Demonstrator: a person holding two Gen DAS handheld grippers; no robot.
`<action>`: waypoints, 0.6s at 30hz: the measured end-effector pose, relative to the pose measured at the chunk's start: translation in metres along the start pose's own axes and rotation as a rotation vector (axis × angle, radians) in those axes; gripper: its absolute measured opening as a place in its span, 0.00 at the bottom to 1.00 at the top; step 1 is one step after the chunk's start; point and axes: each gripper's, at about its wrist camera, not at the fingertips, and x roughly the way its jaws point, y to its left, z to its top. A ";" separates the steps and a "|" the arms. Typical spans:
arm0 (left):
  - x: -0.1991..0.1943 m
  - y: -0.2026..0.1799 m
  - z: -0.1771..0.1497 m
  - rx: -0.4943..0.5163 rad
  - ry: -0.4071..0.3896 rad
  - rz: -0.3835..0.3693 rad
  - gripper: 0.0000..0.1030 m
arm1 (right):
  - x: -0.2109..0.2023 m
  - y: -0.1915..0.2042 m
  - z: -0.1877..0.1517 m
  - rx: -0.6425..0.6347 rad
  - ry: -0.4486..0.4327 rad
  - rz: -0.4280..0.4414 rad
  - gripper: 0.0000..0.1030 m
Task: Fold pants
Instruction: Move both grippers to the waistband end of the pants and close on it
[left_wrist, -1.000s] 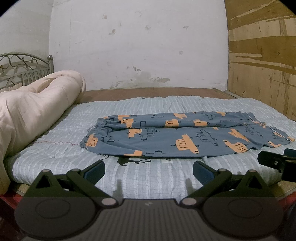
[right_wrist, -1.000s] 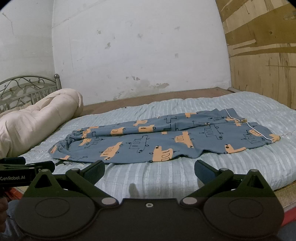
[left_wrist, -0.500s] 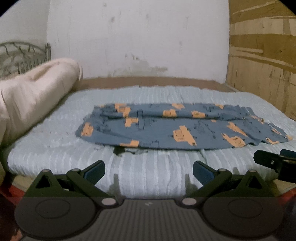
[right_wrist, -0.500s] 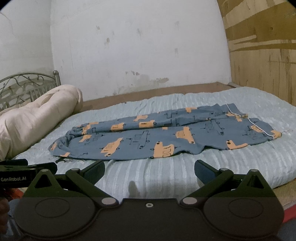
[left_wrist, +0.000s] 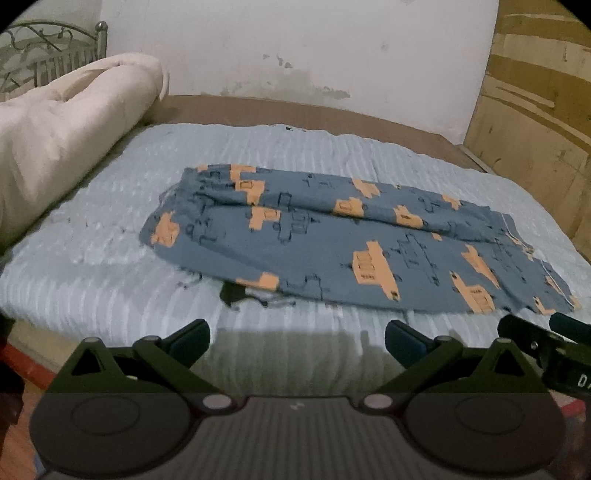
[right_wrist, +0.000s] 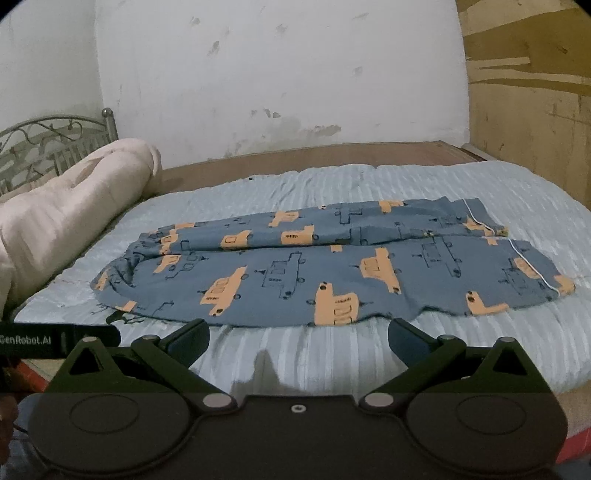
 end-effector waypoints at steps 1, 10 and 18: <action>0.002 0.000 0.005 0.001 0.000 0.001 0.99 | 0.003 0.000 0.002 -0.003 0.003 0.000 0.99; 0.032 0.009 0.049 0.017 -0.011 0.044 0.99 | 0.036 -0.001 0.030 -0.038 0.004 0.004 0.99; 0.068 0.028 0.101 0.049 -0.051 0.111 0.99 | 0.077 -0.003 0.059 -0.084 -0.003 0.012 0.99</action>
